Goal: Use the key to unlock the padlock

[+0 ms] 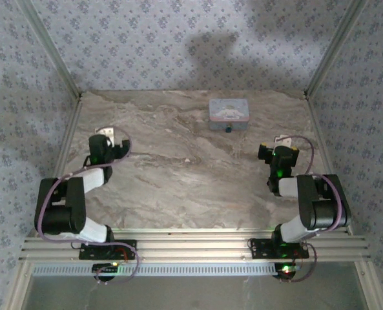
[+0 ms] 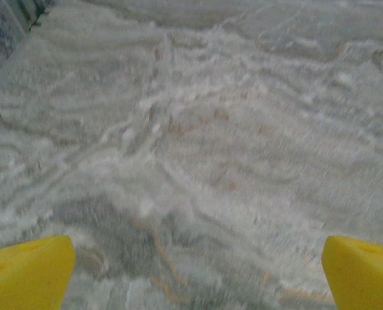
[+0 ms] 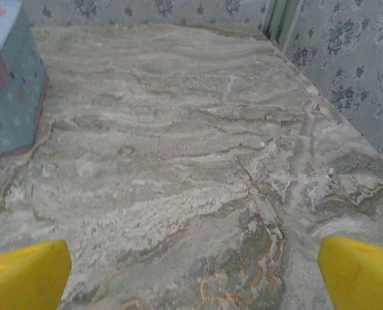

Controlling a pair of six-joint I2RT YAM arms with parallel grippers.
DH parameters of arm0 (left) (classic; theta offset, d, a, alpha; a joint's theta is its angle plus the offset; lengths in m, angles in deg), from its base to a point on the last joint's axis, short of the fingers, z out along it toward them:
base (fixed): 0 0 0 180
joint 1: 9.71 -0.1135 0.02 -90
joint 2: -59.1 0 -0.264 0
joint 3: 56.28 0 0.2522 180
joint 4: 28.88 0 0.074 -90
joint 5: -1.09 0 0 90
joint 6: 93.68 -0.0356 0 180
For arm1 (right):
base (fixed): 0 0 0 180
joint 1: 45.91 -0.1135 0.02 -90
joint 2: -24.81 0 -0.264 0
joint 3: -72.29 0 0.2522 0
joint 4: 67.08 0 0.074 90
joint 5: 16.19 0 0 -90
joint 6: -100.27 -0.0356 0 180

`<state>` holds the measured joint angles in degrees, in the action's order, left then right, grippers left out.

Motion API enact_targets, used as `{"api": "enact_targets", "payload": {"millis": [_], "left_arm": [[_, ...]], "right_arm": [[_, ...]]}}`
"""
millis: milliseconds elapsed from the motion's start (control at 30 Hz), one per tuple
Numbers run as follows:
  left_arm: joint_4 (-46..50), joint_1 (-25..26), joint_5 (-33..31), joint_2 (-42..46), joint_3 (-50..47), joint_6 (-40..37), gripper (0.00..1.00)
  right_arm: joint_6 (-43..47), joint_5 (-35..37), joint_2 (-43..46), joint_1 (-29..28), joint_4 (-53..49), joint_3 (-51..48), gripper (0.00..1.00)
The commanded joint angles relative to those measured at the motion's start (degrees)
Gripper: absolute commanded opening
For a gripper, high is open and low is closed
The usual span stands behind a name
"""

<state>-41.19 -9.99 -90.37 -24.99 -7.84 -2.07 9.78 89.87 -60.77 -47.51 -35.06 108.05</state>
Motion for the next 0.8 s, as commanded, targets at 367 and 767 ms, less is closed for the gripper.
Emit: {"api": "enact_targets", "payload": {"millis": [367,767], "left_arm": [[31.5,9.6,12.2,-14.2,35.3,17.9,0.88],[40.9,21.8,22.6,-41.1,70.3,29.7,0.87]], "right_arm": [[-16.9,-6.6,-6.5,-7.9,-57.9,45.5,1.00],[-27.8,-12.2,-36.4,-6.6,-82.9,84.3,1.00]]}}
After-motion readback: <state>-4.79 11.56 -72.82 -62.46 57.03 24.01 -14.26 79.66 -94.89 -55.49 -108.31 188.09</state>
